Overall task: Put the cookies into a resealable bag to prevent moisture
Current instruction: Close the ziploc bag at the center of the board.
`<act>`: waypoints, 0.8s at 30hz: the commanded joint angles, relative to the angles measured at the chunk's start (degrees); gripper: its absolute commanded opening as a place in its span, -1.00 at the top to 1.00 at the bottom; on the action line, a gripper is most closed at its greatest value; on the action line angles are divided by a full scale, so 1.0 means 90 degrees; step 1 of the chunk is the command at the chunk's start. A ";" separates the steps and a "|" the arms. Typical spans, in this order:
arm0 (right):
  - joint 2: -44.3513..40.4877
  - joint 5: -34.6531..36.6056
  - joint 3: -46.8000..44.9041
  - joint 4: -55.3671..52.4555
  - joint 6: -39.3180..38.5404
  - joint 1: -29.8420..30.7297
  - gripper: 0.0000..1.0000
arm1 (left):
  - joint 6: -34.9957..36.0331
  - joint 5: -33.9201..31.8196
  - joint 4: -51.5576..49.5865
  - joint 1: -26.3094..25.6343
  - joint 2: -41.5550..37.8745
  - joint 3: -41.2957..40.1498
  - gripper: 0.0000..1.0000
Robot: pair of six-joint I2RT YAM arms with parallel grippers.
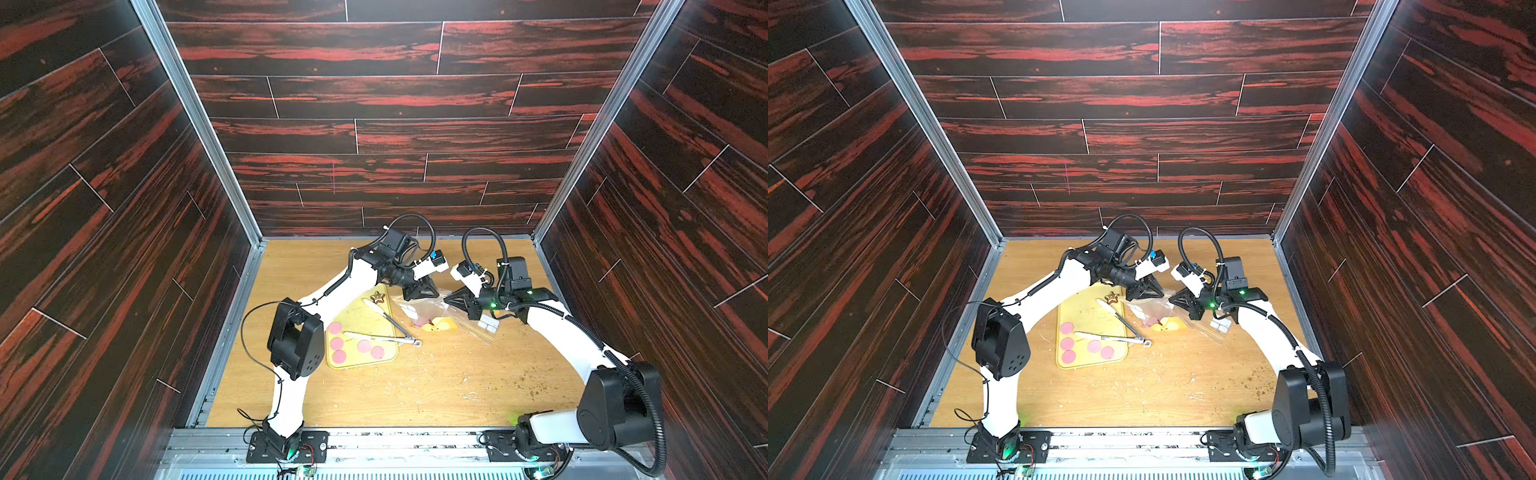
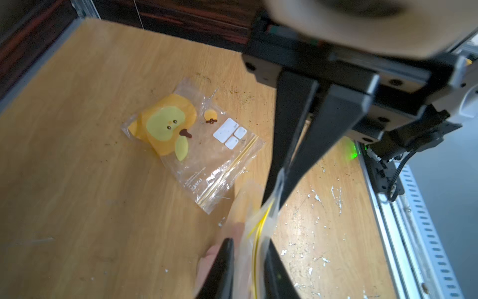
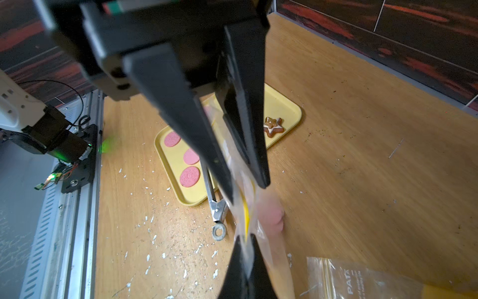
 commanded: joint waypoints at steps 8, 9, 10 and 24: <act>-0.0139 -0.0363 -0.0462 0.0983 0.0186 -0.0020 0.53 | -0.0046 0.0460 -0.0616 0.0044 0.0117 0.0464 1.00; -0.0117 -0.0386 -0.0476 0.1072 0.0229 -0.0021 0.52 | -0.0051 0.0493 -0.0658 0.0045 0.0135 0.0487 1.00; -0.0087 -0.0404 -0.0475 0.1174 0.0290 -0.0013 0.51 | -0.0051 0.0514 -0.0718 0.0045 0.0142 0.0523 1.00; -0.0029 -0.0769 -0.0563 0.1688 0.0571 -0.0030 0.76 | 0.0145 0.0423 -0.1106 0.0067 0.0175 0.0619 0.98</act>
